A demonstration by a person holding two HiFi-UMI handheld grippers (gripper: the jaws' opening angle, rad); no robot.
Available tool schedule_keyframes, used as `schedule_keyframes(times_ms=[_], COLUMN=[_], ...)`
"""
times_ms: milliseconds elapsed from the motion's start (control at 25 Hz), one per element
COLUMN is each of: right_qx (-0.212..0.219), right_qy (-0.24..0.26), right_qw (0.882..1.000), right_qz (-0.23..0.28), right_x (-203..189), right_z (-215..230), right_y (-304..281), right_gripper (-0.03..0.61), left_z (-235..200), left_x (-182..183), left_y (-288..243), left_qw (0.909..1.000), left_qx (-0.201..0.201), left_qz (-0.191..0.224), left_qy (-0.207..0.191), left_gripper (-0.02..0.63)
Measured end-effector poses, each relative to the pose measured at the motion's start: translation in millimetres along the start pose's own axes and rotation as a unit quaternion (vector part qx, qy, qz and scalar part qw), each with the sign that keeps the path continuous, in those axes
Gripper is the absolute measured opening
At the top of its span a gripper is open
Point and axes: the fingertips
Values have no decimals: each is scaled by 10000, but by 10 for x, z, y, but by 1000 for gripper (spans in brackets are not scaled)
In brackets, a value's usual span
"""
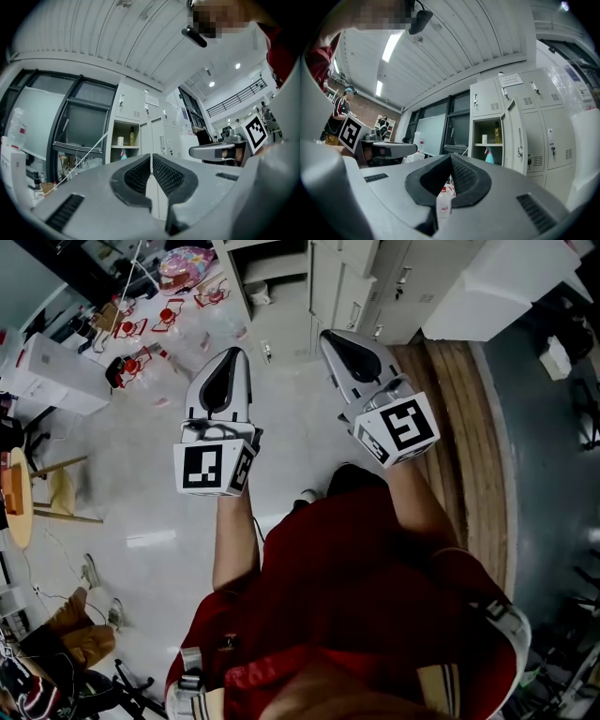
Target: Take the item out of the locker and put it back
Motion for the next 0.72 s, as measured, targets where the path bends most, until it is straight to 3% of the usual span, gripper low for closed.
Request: schedule_keyframes(times_ms=[720], right_qx=[-39], right_qy=[-125], right_qw=[9998], right_qz=[160], right_x=[-171], right_z=[505], right_y=[-514], right_gripper=[-3], left_z=[-375], left_x=[-296], left_y=[-787], left_qw=[9996], left_qx=[67], left_qz=[-250], left_qy=[66], left_gripper=[146])
Point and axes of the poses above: the fingertips, and each gripper's own axes: y backward along the fingers, z to its right, x out of its top, and after that the axes turned 1 degree about z, right-handed
